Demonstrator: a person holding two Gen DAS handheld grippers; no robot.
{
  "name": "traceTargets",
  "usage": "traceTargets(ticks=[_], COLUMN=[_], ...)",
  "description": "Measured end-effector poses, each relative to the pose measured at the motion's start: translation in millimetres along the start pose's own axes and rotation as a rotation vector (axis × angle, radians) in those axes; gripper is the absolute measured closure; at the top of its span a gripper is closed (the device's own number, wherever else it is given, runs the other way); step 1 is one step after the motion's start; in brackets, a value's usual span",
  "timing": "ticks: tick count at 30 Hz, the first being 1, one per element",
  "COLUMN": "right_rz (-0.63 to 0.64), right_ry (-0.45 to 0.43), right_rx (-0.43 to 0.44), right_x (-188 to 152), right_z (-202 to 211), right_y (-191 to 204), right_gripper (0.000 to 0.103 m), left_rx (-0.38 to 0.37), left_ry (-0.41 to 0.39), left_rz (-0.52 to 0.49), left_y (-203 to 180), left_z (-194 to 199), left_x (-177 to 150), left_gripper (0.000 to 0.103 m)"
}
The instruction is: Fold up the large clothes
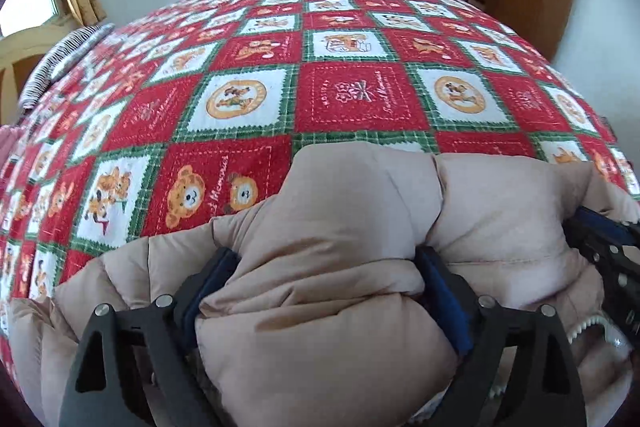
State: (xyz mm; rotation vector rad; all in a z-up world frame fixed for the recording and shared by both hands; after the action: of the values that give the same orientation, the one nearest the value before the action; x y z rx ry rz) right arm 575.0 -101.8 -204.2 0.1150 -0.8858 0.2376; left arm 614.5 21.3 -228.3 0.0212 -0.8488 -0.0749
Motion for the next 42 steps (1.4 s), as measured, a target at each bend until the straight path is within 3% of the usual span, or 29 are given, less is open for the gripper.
traceTargets(ticks=[2, 4, 6, 9, 11, 15, 19, 23, 30, 32, 33, 34, 35, 36, 38, 42], right_rz=[0.035, -0.019, -0.105, -0.087, -0.051, -0.08, -0.063, 0.007, 0.048, 0.069, 0.046, 0.002, -0.015, -0.029, -0.056, -0.1], right_ry=[0.019, 0.017, -0.049, -0.089, -0.047, 0.048, -0.003, -0.023, -0.001, 0.056, 0.035, -0.045, -0.085, -0.13, -0.206, -0.261], right_rx=[-0.019, -0.017, 0.034, 0.056, 0.05, 0.05, 0.062, 0.021, -0.023, -0.032, -0.012, 0.04, 0.062, 0.077, 0.074, 0.131], right_x=[2.5, 7.0, 18.7, 35.7, 38.8, 13.0, 5.5, 5.4, 8.6, 11.6, 17.9, 29.5, 34.5, 38.4, 37.5, 0.7], right_z=[1.3, 16.8, 38.7, 49.5, 30.8, -16.7, -20.4, -25.7, -20.9, -5.3, 11.5, 43.5, 62.0, 88.6, 144.0, 248.2], right_y=[0.6, -3.5, -1.7, 15.1, 31.9, 37.9, 36.9, 41.9, 45.1, 47.9, 48.0, 47.8, 45.9, 41.7, 28.3, 6.2], right_gripper=[0.084, 0.084, 0.086, 0.087, 0.087, 0.087, 0.088, 0.089, 0.089, 0.089, 0.089, 0.088, 0.079, 0.057, 0.034, 0.034], left_rx=[-0.003, 0.002, 0.015, 0.017, 0.021, 0.029, 0.031, 0.041, 0.052, 0.036, 0.03, 0.007, -0.015, -0.034, -0.079, -0.146], left_ry=[-0.006, -0.013, -0.025, -0.031, -0.034, -0.042, -0.041, -0.043, -0.029, 0.007, 0.005, -0.03, -0.07, -0.106, -0.168, -0.256], left_rz=[0.007, 0.014, 0.005, 0.004, 0.001, -0.003, -0.007, -0.012, -0.027, -0.037, -0.042, -0.046, -0.047, -0.047, -0.051, -0.016], left_y=[1.1, 3.0, 2.5, 1.7, 1.8, 2.3, 2.1, 1.1, 0.8, 3.4, 5.3, 7.7, 10.0, 12.9, 21.7, 50.5], left_z=[0.1, 0.4, 1.3, 2.9, 4.1, 5.4, 6.2, 5.2, 4.9, 13.9, 23.0, 42.2, 61.4, 80.7, 124.3, 212.2], left_x=[0.1, 0.2, 0.2, -0.6, -0.9, -0.6, -0.8, -0.5, 0.6, 0.2, 0.9, 3.1, 4.1, 4.2, -0.7, -32.5], left_gripper=[0.011, 0.011, 0.011, 0.011, 0.011, 0.011, 0.011, 0.011, 0.01, 0.01, 0.01, 0.01, 0.01, 0.01, 0.01, 0.01])
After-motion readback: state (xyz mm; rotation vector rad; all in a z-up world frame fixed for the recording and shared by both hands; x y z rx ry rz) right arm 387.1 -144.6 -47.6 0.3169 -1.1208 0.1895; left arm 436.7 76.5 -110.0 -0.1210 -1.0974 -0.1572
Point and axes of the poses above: each gripper's, at about its wrist camera, not at the fingertips, and z roughly against the way its jaws point, y to its left, x to its top, the point moved 8 cm from there along -z, roughly the way its jaws point, and after that the axes turned 13 degrees about -y, right-handed, at the moved point
